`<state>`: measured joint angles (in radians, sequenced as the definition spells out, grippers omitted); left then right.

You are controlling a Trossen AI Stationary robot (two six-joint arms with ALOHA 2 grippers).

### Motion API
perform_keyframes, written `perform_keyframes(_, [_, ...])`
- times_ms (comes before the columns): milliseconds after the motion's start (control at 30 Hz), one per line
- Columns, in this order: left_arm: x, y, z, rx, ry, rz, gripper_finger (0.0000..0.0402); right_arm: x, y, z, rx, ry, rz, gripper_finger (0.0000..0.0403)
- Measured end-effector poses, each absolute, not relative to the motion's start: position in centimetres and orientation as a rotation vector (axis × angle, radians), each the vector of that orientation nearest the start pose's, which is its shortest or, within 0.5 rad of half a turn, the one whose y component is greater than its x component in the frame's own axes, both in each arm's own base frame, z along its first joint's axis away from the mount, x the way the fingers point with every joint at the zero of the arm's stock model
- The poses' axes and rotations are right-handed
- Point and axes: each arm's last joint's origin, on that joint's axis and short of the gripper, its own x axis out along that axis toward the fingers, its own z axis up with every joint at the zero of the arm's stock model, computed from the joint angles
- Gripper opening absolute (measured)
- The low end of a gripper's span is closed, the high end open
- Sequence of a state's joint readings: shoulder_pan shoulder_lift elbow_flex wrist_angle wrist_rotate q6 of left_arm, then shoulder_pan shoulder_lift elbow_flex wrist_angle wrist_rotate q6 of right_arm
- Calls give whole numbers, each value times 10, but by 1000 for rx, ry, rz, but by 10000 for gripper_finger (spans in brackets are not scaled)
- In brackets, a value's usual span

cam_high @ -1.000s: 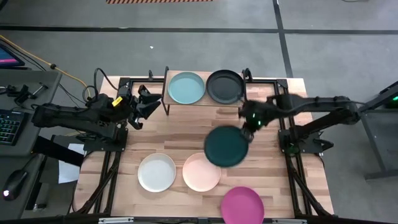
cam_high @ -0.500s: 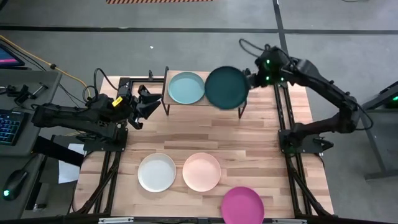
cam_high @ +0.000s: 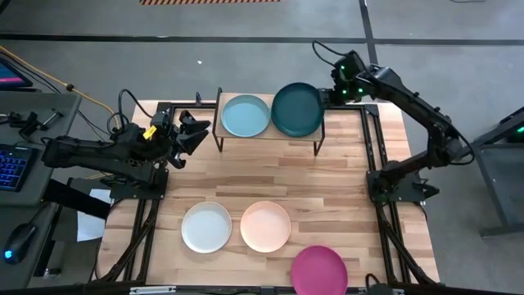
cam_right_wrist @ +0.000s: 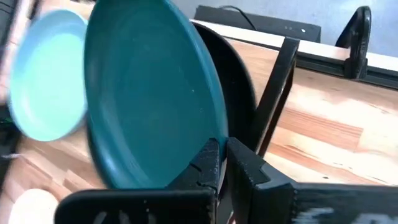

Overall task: Place and stack plates onto a shelf
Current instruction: Stack the dark green plate on top of the black plate on the shelf, then stack the white plate on top of the blue plate on the shelf

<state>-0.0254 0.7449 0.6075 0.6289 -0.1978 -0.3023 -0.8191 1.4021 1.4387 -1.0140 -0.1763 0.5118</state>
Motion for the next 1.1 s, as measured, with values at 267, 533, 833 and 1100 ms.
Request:
perform_keyframes(267, [161, 2, 354, -351, -517, 93, 156, 198, -207, 342, 890, 758, -798, 5])
perform_keyframes(533, [161, 2, 354, -357, -520, 116, 156, 194, -208, 358, 785, 757, -753, 109])
perform_keyframes(833, [161, 2, 354, -357, -517, 118, 156, 178, -183, 408, 637, 776, -607, 189])
perform_keyframes(1100, [164, 2, 351, -379, -490, 117, 156, 144, -112, 415, 547, 637, -486, 190])
